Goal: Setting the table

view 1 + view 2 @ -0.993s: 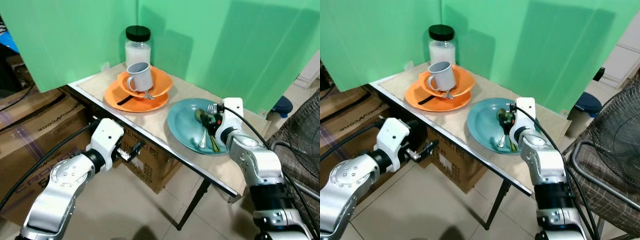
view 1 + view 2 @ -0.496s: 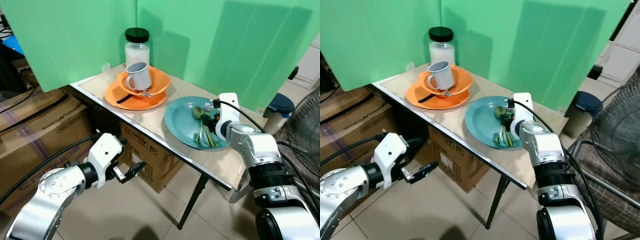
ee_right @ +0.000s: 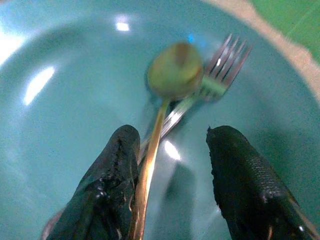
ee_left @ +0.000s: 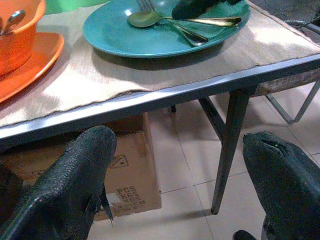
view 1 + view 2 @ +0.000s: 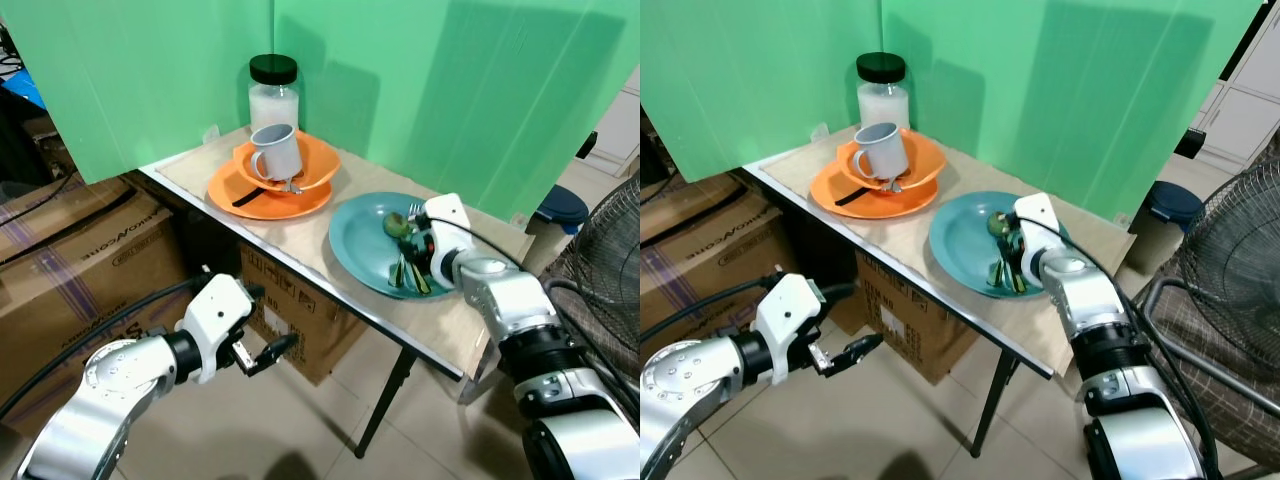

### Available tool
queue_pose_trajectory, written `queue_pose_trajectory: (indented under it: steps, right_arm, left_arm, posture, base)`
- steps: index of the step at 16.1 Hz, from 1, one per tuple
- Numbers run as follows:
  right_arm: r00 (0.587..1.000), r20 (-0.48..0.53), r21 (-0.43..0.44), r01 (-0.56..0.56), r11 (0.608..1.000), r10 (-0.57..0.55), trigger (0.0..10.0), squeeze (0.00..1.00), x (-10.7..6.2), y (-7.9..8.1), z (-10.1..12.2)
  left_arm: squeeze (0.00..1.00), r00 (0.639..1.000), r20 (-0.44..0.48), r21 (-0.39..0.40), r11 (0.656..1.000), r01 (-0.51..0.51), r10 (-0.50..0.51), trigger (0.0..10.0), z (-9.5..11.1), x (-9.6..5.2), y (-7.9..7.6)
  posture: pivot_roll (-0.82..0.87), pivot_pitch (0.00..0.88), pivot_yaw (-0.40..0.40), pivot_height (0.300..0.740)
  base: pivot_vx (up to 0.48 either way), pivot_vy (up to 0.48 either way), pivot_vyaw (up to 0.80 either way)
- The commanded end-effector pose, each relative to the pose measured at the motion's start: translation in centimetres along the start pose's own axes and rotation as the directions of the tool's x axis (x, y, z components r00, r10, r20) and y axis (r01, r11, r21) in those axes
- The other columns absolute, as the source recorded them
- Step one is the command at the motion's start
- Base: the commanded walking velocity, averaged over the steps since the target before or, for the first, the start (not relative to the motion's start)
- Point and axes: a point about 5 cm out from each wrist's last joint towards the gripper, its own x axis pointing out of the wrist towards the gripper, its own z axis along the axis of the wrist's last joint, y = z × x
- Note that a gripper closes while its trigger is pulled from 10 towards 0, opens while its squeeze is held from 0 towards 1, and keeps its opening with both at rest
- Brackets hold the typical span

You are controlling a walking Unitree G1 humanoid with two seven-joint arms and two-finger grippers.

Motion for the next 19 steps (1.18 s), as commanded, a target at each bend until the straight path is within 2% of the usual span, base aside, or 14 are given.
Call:
queue_pose_trajectory:
  steps: [1, 5, 6, 7, 8, 9, 10, 19]
  right_arm:
    - [1.0, 0.006, 0.002, 0.012, 1.0, -0.012, 10.0, 0.0, 0.3, -0.2, 0.3]
    - [0.998, -0.049, 0.026, 0.048, 0.999, -0.047, 9.8, 0.0, 0.9, -0.7, -0.8]
    - [0.997, -0.055, 0.033, 0.06, 0.998, -0.059, 8.4, 0.0, 0.9, -0.8, -0.9]
    - [0.997, -0.056, 0.048, 0.06, 0.997, -0.057, 4.6, 0.0, 1.0, -0.9, -0.9]
    - [0.997, -0.057, 0.063, 0.056, 0.996, -0.052, 2.3, 0.0, 1.1, -0.9, -1.0]
    - [0.997, -0.058, 0.067, 0.054, 0.996, -0.05, 0.8, 0.0, 1.1, -1.0, -1.0]
    - [0.997, -0.063, 0.071, 0.05, 0.996, -0.046, 0.0, 0.0, 1.2, -1.0, -1.0]
    - [0.99, -0.138, 0.06, -0.02, 0.998, 0.028, 0.0, 0.0, 1.4, -0.7, -1.3]
  left_arm:
    - [0.0, 1.0, 0.016, 0.016, 1.0, 0.014, -0.014, 10.0, 0.4, 0.2, -0.2]
    - [0.0, 0.999, 0.031, 0.009, 0.999, 0.034, -0.035, 10.0, 0.7, 0.5, -0.4]
    - [0.0, 0.999, 0.032, 0.008, 0.999, 0.041, -0.041, 10.0, 0.7, 0.6, -0.4]
    - [0.0, 0.998, 0.034, 0.007, 0.999, 0.046, -0.046, 10.0, 0.7, 0.6, -0.4]
    - [0.0, 0.998, 0.035, 0.005, 0.999, 0.049, -0.049, 10.0, 0.7, 0.6, -0.4]
    - [0.0, 0.998, 0.035, 0.005, 0.999, 0.05, -0.05, 10.0, 0.7, 0.7, -0.4]
    - [0.0, 0.998, 0.035, 0.004, 0.999, 0.051, -0.052, 10.0, 0.7, 0.7, -0.4]
    - [0.0, 0.998, 0.027, 0.008, 0.998, 0.06, -0.06, 10.0, 0.4, 0.9, -0.3]
  posture:
    - [0.13, 0.0, -0.075, 0.74]
    - [0.13, 0.0, -0.073, 0.74]
    - [0.13, 0.0, -0.073, 0.74]
    - [0.13, 0.0, -0.074, 0.74]
    - [0.13, 0.0, -0.073, 0.74]
    - [0.13, 0.0, -0.074, 0.74]
    - [0.13, 0.0, -0.074, 0.74]
    - [0.12, 0.0, -0.082, 0.74]
  base:
    - [0.0, 0.0, 0.0]
    - [0.0, 0.0, 0.0]
    - [0.0, 0.0, 0.0]
    - [0.0, 0.0, 0.0]
    - [0.0, 0.0, 0.0]
    - [0.0, 0.0, 0.0]
    - [0.0, 0.0, 0.0]
    - [0.0, 0.0, 0.0]
